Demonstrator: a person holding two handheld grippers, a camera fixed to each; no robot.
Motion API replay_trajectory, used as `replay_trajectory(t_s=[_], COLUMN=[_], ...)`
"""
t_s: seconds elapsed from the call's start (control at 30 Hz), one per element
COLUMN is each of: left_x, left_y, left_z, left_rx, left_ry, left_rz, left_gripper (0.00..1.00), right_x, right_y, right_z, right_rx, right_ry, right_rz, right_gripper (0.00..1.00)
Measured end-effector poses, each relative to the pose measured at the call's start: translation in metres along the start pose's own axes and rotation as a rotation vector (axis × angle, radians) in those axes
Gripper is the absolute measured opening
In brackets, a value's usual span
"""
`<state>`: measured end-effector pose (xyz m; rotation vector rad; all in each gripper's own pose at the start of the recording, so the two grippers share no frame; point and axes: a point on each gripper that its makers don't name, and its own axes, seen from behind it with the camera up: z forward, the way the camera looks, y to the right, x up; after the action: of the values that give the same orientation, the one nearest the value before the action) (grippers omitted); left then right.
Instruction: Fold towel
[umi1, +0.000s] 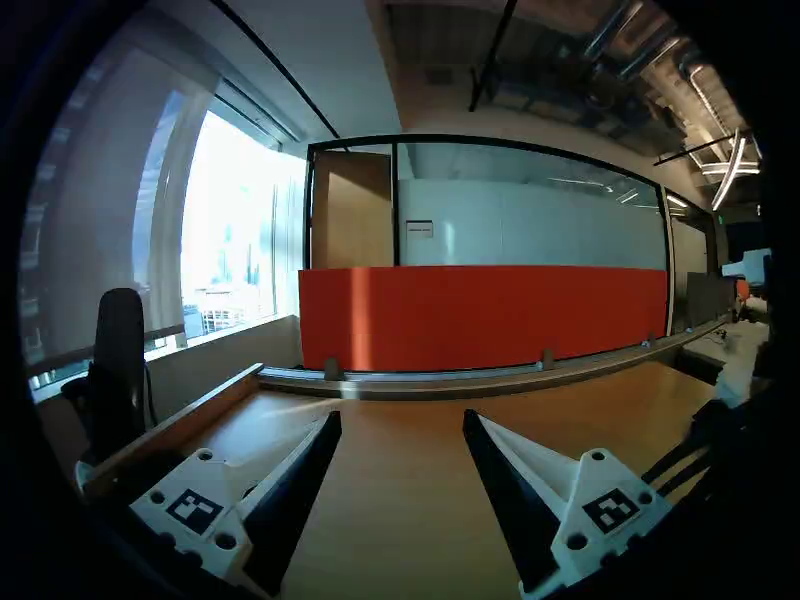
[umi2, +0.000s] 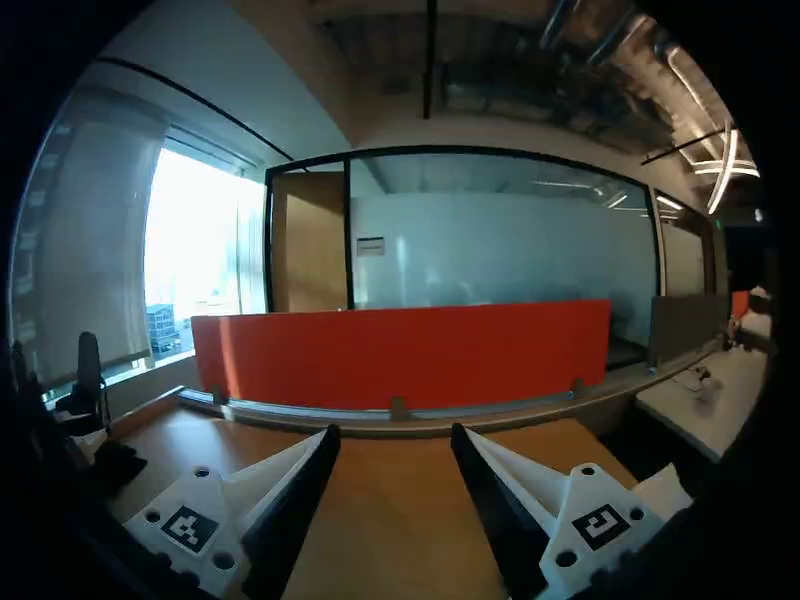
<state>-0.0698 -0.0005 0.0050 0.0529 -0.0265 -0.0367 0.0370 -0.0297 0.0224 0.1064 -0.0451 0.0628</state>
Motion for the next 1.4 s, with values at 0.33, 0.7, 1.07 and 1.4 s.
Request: replay_trajectory(t_s=[0.33,0.7,1.07,1.4], left_x=[-0.053,-0.093,-0.116,-0.125], left_y=[0.003,0.004,0.002,-0.003], left_z=[0.002,0.004,0.005,0.005], left_rx=[-0.018,-0.022,-0.019,-0.01], left_ry=[0.021,0.05,0.051,0.057], left_rz=[-0.005,-0.008,-0.022,-0.011], left_gripper=[0.9,0.9,0.9,0.9], right_x=[-0.035,-0.064,-0.078,-0.082], right_y=[-0.01,-0.006,-0.003,-0.008], right_z=[0.002,0.005,0.005,0.003], right_rx=[0.006,0.004,0.001,0.01], right_ry=[-0.003,0.009,0.009,-0.003], right_rz=[0.006,0.043,0.039,0.023], right_gripper=[0.86,0.86,0.86,0.86])
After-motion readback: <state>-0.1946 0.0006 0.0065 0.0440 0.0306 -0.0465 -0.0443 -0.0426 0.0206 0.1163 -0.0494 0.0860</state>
